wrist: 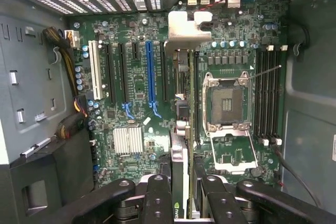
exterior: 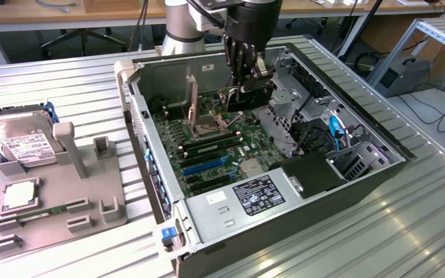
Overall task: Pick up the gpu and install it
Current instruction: 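Insert the gpu into the slot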
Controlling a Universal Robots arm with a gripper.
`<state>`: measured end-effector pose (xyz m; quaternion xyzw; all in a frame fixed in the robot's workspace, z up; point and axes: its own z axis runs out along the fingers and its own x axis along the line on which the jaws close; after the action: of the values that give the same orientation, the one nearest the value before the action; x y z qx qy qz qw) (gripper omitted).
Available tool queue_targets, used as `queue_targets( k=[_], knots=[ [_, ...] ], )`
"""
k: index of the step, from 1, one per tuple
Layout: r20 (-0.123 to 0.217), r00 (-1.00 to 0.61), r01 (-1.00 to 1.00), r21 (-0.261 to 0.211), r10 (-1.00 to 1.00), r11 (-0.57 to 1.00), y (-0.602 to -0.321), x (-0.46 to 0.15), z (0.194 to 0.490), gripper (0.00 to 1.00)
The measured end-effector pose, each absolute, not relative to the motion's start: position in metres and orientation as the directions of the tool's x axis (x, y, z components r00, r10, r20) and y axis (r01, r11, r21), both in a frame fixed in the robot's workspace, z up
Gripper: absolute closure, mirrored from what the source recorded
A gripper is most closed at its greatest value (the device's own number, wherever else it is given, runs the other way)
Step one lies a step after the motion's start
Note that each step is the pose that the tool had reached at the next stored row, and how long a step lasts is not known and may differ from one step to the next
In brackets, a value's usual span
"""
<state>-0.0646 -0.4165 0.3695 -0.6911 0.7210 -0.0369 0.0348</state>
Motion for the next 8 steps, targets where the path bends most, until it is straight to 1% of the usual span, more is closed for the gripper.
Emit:
queue_targets(
  k=[8],
  knots=[
    [0.001, -0.042, -0.994, -0.101, -0.999, 0.042, -0.4189, -0.0646, 0.3694, 0.73]
  ],
)
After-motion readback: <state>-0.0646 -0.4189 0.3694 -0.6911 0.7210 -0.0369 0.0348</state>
